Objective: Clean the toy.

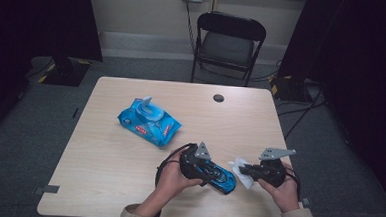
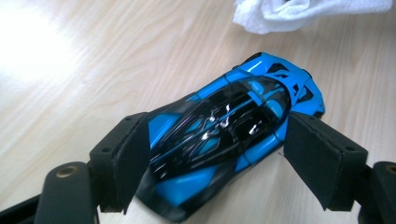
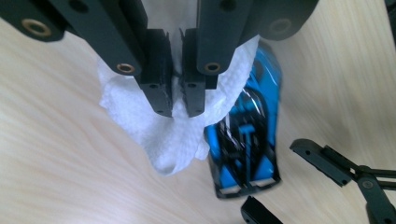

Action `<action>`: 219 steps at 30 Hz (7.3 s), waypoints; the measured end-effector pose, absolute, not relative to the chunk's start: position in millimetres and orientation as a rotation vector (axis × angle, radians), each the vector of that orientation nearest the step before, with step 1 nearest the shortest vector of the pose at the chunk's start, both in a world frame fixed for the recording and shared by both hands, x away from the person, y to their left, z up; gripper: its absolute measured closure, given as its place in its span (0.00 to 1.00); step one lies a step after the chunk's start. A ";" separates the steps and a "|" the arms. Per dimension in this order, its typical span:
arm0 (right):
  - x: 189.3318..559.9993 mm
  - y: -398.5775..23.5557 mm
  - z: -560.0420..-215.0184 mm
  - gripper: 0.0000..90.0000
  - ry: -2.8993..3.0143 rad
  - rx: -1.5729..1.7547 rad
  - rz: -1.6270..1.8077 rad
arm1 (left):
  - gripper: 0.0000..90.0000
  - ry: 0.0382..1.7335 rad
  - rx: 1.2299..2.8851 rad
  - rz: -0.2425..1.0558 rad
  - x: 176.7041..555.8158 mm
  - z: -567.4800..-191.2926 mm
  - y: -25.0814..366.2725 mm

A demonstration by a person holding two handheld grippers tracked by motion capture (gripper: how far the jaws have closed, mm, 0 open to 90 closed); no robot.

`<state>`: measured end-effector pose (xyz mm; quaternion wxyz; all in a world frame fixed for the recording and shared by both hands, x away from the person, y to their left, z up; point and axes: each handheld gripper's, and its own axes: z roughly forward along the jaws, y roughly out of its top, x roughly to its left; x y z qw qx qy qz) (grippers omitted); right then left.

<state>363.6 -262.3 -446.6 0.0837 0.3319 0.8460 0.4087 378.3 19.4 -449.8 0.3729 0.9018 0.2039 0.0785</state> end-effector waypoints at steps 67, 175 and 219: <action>388.7 -154.6 -479.9 0.20 2.627 0.827 1.140 | 0.31 0.699 2.280 0.200 364.5 -461.9 149.0; 377.2 -150.8 -439.7 0.28 2.464 0.821 1.423 | 0.95 0.749 2.054 -0.061 418.9 -408.5 74.2; 385.9 -160.8 -438.7 0.28 2.412 0.905 1.445 | 0.95 0.670 2.101 -0.153 394.9 -407.1 94.1</action>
